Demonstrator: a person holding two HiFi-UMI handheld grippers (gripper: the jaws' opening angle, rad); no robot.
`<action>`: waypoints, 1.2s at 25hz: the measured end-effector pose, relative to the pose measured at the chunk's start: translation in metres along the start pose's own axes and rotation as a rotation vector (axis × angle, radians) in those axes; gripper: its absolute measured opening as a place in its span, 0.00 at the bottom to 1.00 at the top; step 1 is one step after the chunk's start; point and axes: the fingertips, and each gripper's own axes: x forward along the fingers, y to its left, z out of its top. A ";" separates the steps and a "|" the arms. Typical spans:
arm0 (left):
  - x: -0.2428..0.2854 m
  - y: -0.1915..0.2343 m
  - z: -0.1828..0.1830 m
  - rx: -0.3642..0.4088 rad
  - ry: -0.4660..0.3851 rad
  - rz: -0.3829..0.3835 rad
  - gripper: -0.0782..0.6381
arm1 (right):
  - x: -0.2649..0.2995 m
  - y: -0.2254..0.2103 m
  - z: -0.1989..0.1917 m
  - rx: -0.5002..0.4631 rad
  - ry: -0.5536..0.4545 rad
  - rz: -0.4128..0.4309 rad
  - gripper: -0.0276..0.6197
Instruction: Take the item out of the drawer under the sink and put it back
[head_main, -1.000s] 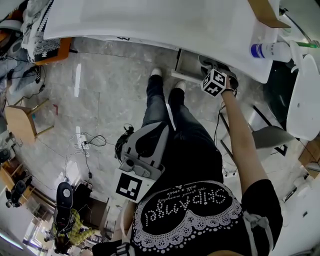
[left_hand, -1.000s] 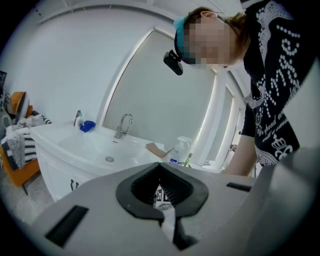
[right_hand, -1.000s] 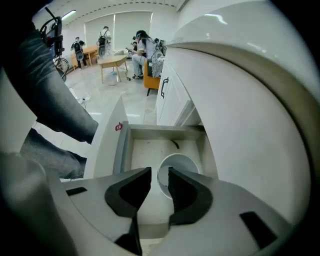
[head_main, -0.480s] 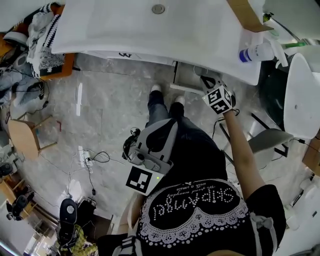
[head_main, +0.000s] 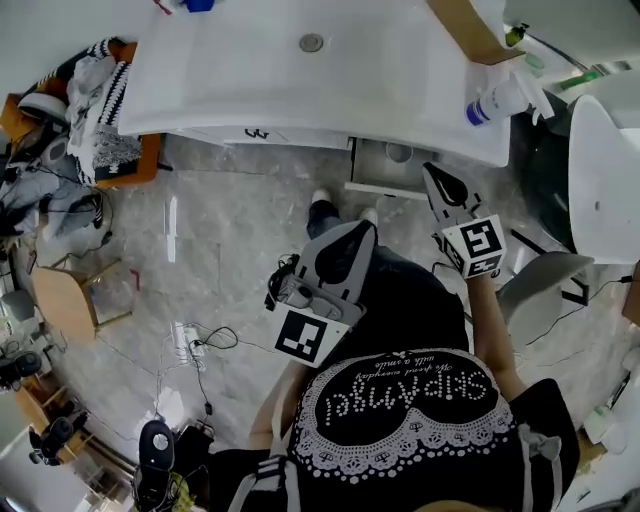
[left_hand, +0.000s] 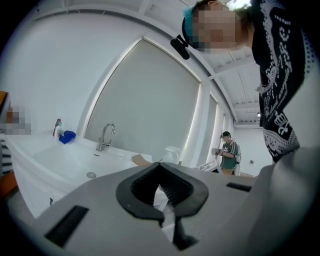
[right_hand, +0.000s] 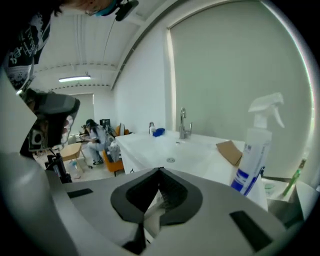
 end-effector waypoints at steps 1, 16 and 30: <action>0.002 -0.001 -0.001 0.003 -0.003 -0.006 0.12 | -0.007 0.000 0.009 0.001 -0.029 -0.014 0.07; 0.066 -0.065 0.003 0.180 0.014 -0.233 0.12 | -0.134 -0.009 0.094 0.019 -0.349 -0.195 0.07; 0.081 -0.095 -0.026 0.255 0.146 -0.437 0.12 | -0.139 0.023 0.089 0.118 -0.373 -0.113 0.07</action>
